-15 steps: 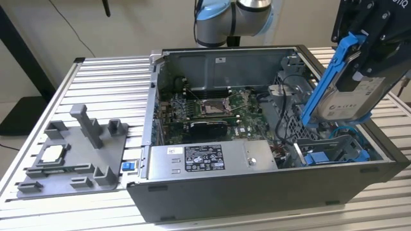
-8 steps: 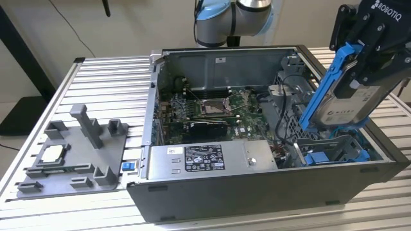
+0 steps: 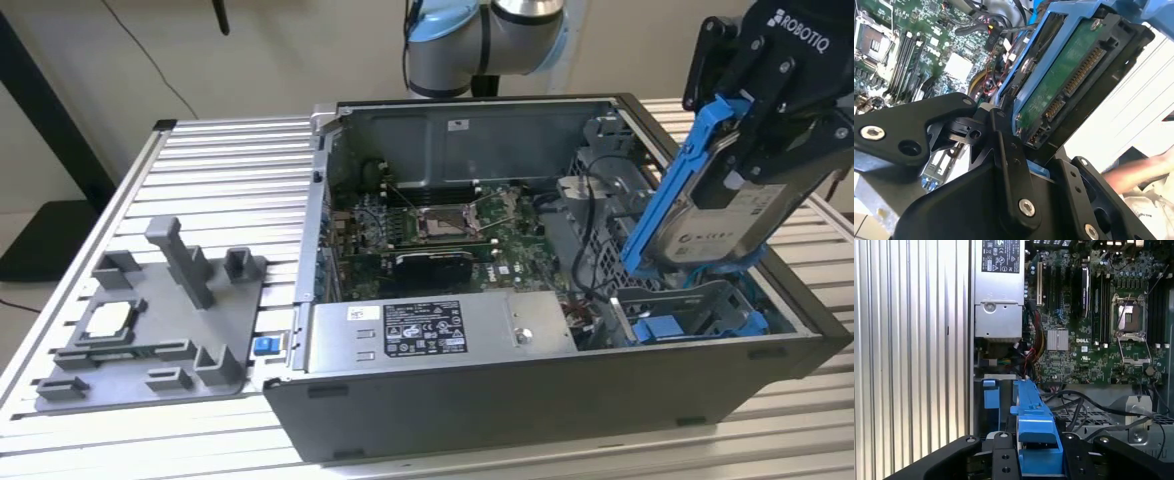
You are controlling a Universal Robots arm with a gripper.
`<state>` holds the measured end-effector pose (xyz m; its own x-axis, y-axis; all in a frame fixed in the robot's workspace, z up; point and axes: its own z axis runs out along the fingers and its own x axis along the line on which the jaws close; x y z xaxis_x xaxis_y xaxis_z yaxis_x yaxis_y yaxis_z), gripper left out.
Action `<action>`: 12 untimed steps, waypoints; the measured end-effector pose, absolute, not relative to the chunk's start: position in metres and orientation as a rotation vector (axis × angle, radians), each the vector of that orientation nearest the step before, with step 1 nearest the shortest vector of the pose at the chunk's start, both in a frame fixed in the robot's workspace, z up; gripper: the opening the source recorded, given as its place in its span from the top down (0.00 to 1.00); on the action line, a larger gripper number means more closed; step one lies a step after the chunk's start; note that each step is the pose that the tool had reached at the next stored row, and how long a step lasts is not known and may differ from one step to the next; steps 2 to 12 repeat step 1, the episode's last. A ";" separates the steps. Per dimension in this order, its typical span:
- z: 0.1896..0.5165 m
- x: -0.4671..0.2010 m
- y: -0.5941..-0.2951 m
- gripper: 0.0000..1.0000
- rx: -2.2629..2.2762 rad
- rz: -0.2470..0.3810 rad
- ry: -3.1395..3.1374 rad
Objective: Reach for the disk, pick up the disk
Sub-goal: 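Pick up the disk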
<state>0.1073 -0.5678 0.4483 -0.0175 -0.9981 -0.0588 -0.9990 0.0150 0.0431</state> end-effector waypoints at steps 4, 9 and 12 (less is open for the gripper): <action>0.448 0.107 -0.568 1.00 -2.194 0.113 2.230; 0.448 0.107 -0.568 1.00 -2.194 0.113 2.230; 0.448 0.107 -0.568 1.00 -2.194 0.113 2.230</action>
